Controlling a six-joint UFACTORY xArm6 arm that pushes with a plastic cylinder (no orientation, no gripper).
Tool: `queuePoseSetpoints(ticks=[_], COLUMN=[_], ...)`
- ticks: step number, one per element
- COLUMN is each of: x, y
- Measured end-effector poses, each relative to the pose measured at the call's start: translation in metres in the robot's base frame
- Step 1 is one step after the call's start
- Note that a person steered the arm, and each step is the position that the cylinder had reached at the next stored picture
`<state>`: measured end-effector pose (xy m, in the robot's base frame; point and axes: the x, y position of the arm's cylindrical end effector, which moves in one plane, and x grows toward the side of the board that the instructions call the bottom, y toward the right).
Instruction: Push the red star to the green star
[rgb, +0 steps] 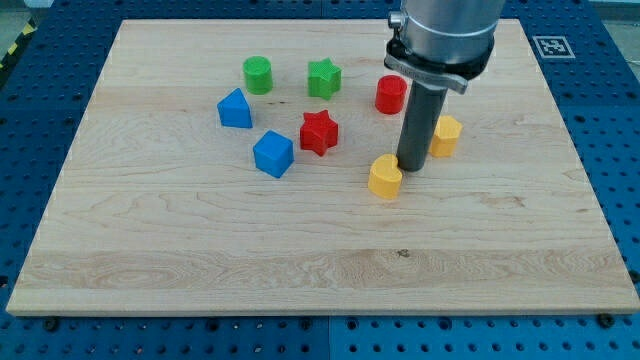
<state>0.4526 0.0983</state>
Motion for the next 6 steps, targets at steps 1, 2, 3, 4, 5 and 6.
queuePoseSetpoints(ticks=[1,2,3,4,5,6], x=[-0.014,-0.014,-0.014,-0.006,0.009,0.010], y=[-0.008,-0.029,-0.045,-0.050,-0.052,-0.070])
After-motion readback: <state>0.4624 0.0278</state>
